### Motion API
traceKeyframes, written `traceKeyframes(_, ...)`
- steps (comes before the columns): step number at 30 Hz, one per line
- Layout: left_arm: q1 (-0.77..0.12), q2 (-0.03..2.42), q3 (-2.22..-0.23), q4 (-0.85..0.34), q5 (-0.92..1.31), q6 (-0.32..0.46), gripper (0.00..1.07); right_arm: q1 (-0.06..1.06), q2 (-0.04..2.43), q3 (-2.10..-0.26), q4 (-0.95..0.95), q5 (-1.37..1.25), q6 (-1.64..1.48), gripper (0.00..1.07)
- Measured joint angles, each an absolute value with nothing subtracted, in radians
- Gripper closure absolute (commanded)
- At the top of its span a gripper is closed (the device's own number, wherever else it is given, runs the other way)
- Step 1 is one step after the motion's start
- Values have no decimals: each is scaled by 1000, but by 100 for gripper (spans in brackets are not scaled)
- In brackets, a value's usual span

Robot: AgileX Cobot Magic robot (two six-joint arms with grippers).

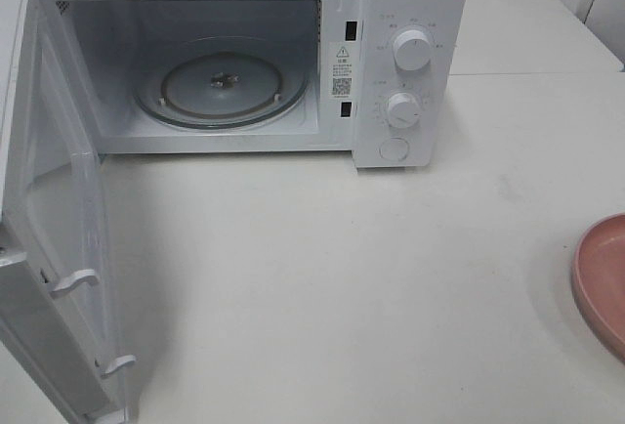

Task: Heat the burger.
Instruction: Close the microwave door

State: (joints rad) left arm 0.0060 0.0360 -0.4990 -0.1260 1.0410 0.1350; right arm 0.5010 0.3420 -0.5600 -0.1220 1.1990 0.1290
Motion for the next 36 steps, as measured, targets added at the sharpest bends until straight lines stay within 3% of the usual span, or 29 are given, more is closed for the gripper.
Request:
traceKeyframes(6, 6, 36, -499, -126, 1041, 135, 23, 353, 213, -549, -116, 1133, 103, 29)
traceKeyframes(8, 6, 36, -499, -126, 1041, 135, 23, 255, 149, -533, -101, 1065, 89, 30)
traceKeyframes(16, 6, 36, -499, -126, 1041, 135, 23, 96, 51, -504, -24, 1013, 25, 32)
traceKeyframes(36, 6, 36, -499, -126, 1041, 135, 23, 84, -4, -502, -21, 1011, 25, 32)
